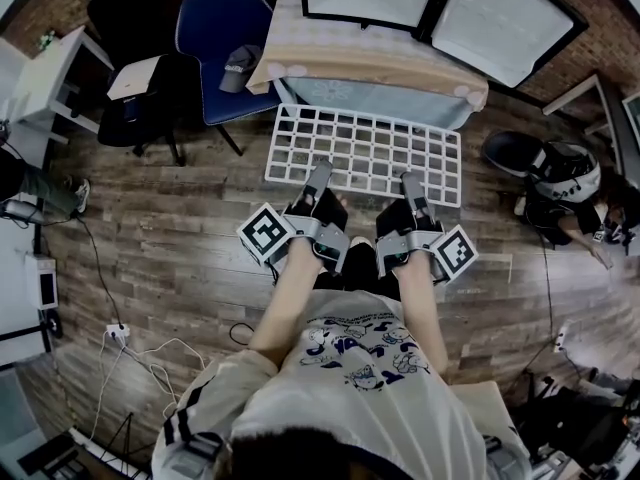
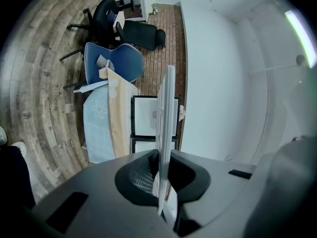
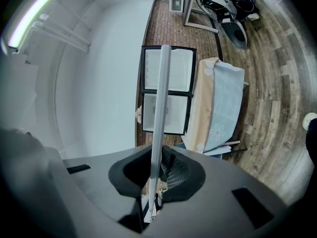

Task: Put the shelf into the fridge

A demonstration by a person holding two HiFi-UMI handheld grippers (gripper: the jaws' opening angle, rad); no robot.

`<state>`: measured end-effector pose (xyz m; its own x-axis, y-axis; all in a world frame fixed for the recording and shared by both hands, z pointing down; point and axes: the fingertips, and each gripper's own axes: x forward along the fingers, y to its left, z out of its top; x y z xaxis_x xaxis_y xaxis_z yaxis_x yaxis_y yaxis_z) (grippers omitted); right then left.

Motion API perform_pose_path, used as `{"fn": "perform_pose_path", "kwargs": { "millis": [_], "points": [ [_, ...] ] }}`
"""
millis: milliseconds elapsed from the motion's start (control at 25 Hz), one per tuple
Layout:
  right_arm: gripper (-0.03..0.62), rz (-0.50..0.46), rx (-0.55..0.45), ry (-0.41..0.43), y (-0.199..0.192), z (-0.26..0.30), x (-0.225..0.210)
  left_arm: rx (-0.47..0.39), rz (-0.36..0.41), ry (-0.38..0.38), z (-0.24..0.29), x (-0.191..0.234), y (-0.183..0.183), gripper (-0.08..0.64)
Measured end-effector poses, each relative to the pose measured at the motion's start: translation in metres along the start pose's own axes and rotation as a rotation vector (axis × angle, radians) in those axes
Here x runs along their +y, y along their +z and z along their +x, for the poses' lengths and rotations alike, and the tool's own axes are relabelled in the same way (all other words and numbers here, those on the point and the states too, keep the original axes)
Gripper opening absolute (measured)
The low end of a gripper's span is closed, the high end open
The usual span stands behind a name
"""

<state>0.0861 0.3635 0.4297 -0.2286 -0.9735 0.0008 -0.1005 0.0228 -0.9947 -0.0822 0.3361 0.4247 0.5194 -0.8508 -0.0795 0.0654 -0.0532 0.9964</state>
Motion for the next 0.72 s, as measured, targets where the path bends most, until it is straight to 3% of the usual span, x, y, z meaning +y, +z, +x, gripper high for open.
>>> {"fn": "perform_pose_path", "kwargs": {
  "millis": [440, 720],
  "points": [
    [0.051, 0.013, 0.034, -0.016, 0.018, 0.065, -0.017, -0.029, -0.009, 0.016, 0.053, 0.017, 0.030, 0.038],
    [0.051, 0.019, 0.057, -0.016, 0.045, 0.130, -0.020, -0.048, -0.008, 0.032, 0.115, 0.024, 0.055, 0.038]
  ]
}}
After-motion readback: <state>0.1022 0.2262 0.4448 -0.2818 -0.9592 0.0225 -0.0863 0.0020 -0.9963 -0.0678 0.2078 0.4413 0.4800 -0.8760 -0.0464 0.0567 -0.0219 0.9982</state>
